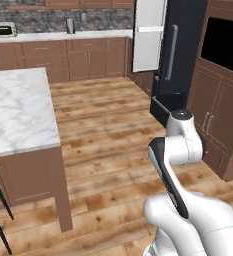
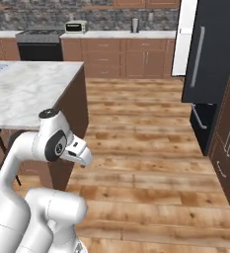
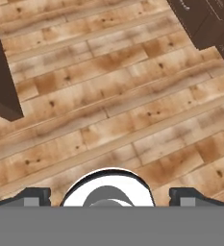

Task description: Gather the eggplant and potato from the fridge and place them on a tray on the dining counter. Then gather the fish and steak from the fridge and place them on the other tray.

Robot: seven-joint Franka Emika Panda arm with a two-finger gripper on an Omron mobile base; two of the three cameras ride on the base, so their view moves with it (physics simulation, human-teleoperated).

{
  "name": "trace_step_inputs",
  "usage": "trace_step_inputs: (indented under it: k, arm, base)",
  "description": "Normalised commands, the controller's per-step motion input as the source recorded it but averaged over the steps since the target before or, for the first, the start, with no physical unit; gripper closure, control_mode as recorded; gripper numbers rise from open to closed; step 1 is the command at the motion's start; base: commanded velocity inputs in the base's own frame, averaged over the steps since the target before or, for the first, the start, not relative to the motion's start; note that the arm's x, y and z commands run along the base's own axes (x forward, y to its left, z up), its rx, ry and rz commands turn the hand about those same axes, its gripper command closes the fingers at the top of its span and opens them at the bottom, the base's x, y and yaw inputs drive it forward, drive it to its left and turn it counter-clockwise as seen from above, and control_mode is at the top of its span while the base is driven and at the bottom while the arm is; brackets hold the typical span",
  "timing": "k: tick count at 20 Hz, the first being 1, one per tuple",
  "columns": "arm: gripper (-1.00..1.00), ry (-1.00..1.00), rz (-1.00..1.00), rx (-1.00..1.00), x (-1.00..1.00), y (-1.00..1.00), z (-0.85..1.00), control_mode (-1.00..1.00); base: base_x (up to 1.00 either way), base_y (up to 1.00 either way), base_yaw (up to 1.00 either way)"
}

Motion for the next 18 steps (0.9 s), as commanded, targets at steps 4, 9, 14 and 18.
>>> trace_step_inputs:
  k: [4,9,14,18]
  arm:
    - [-1.0,0.0,0.0,0.0,0.0,0.0,0.0,1.0]
    - [-1.0,0.0,0.0,0.0,0.0,0.0,0.0,1.0]
    - [-1.0,0.0,0.0,0.0,0.0,0.0,0.0,1.0]
    - [-1.0,0.0,0.0,0.0,0.0,0.0,0.0,1.0]
  base:
    - [1.0,-0.73,0.0]
    - [1.0,-0.38,0.0]
    - [1.0,0.05,-0.05]
    - [1.0,0.02,-0.11]
